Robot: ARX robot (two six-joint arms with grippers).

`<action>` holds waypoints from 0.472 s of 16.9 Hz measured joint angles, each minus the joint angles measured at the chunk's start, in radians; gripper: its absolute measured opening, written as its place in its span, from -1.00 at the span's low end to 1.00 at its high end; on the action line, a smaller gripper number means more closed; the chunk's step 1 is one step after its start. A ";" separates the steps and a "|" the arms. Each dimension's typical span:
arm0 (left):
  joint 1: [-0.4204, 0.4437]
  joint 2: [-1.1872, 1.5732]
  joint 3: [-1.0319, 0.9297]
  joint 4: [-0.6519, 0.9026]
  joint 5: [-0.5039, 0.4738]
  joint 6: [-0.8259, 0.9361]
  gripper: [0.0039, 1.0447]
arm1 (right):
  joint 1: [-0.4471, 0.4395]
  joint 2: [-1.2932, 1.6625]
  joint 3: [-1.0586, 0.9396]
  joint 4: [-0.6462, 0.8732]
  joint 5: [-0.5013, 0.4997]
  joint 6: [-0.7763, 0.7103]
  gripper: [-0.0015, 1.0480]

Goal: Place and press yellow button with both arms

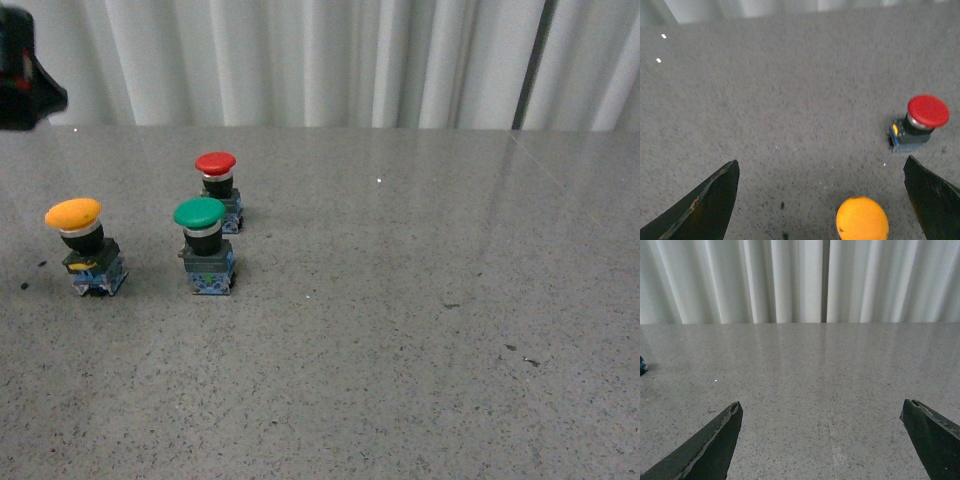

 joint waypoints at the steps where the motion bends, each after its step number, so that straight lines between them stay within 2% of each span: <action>1: -0.007 0.040 0.000 -0.014 0.003 0.000 0.88 | 0.000 0.000 0.000 0.000 0.000 0.000 0.87; 8: -0.040 0.143 -0.043 0.034 0.037 -0.017 0.88 | 0.000 0.000 0.000 0.000 0.000 0.000 0.87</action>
